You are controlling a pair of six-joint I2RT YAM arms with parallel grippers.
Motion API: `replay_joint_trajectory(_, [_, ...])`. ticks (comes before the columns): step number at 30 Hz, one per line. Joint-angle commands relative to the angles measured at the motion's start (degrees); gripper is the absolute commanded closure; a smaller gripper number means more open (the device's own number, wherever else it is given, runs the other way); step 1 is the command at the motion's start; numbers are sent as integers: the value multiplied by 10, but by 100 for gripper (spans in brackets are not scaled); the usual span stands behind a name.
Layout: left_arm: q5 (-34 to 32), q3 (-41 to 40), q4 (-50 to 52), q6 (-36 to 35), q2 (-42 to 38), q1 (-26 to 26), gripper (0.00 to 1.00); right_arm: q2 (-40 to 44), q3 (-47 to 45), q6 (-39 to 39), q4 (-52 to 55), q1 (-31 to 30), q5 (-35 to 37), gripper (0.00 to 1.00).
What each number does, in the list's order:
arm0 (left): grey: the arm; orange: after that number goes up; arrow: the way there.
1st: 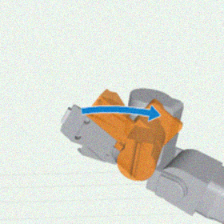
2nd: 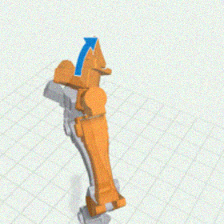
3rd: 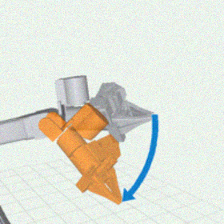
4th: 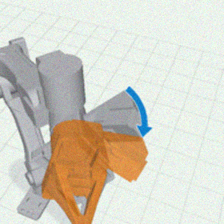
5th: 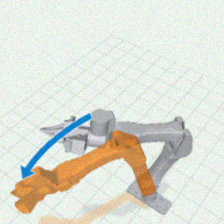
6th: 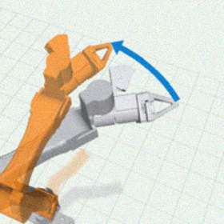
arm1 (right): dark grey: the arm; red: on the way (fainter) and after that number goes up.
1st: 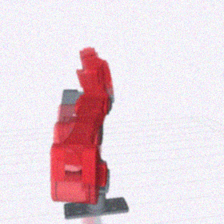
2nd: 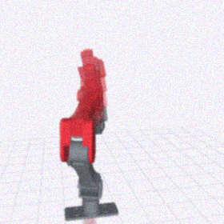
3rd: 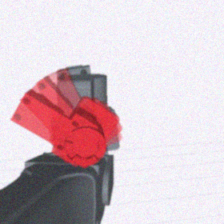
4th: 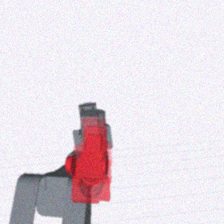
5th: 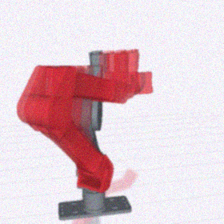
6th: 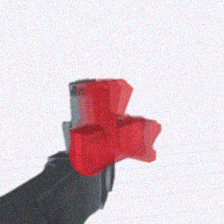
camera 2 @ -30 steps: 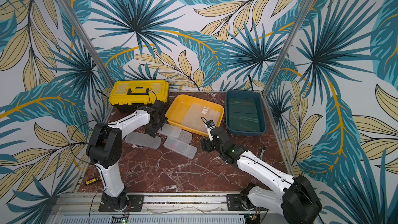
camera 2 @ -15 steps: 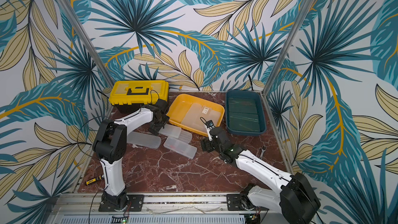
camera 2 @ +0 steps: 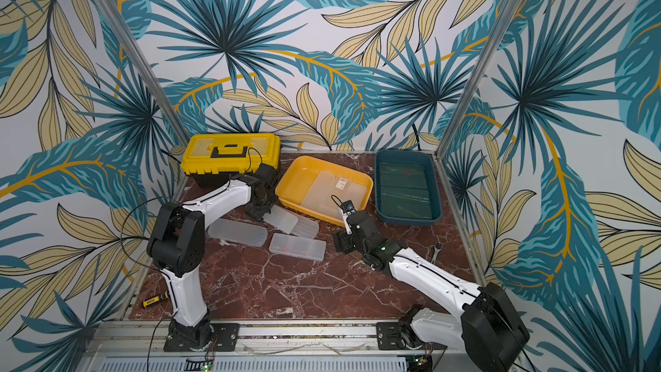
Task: Place the pencil cases by color into the storage box
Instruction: Pick up the pencil case from the center of the board.
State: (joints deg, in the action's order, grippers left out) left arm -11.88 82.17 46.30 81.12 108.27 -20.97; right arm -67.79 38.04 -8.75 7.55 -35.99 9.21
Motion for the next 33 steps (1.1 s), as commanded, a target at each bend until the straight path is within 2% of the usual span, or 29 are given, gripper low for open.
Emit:
replay_joint_trajectory(1, [-47, -20, 5, -34, -69, -1, 38, -2, 5, -9, 3, 2, 11, 11])
replay_joint_trajectory(6, [-82, -15, 5, -94, -115, -2, 38, -4, 6, -11, 2, 1, 14, 12])
replay_joint_trajectory(9, [-98, 16, 4, -152, -119, -1, 38, -6, 8, -13, 4, 1, 17, 12])
replay_joint_trajectory(16, [-121, 117, -26, -333, -77, -12, 38, 26, -5, -26, -20, 2, 6, 12])
replay_joint_trajectory(23, [-68, 165, -116, -516, -54, -36, 37, 17, -18, -60, -85, 1, -16, 12])
replay_joint_trajectory(28, [27, 178, -181, -627, -36, -41, 36, 12, -24, -59, -135, 1, -19, 12])
replay_joint_trajectory(33, [91, 199, -214, -717, -9, -48, 36, 13, -51, -59, -222, 2, -21, 12])
